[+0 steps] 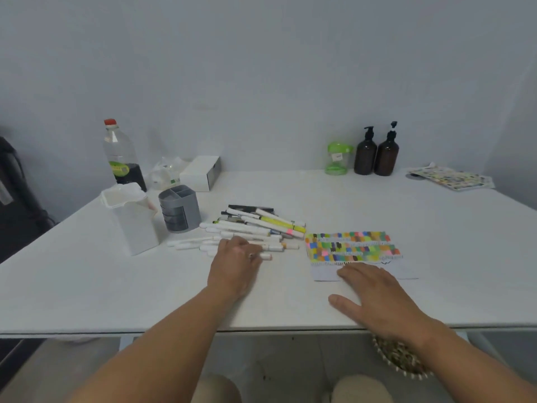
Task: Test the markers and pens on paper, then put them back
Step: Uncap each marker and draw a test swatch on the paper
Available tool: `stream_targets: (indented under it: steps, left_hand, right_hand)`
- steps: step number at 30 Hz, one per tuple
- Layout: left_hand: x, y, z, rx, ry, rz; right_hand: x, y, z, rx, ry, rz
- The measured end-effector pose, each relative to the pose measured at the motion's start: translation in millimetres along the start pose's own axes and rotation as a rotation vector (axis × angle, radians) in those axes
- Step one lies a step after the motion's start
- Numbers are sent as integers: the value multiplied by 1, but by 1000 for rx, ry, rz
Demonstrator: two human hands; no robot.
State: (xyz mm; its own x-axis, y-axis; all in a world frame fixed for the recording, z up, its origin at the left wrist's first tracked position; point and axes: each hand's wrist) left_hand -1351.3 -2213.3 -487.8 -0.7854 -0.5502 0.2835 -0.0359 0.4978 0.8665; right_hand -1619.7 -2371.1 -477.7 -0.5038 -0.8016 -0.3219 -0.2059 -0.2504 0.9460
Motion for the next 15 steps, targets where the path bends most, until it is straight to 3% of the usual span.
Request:
stream_targets:
  steps: [9,15]
  left_hand:
    - [-1,-15,-40,92,45,-20]
    - [-11,-20,-62,118,-19,-37]
  right_hand:
    - [-5,2,-44,45,113,-67]
    - [-1,-3,-78,26,194,-125]
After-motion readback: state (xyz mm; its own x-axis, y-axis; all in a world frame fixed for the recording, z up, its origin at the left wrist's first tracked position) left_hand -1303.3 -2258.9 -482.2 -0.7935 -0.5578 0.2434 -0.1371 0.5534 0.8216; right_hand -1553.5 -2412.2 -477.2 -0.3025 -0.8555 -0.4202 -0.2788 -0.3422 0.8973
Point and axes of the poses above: each hand's wrist, its own z-axis away from the middle knuckle, its own y-axis out of the back of the hand, x = y × z, and after that the axes turned 10 degrees about -z, right-handed
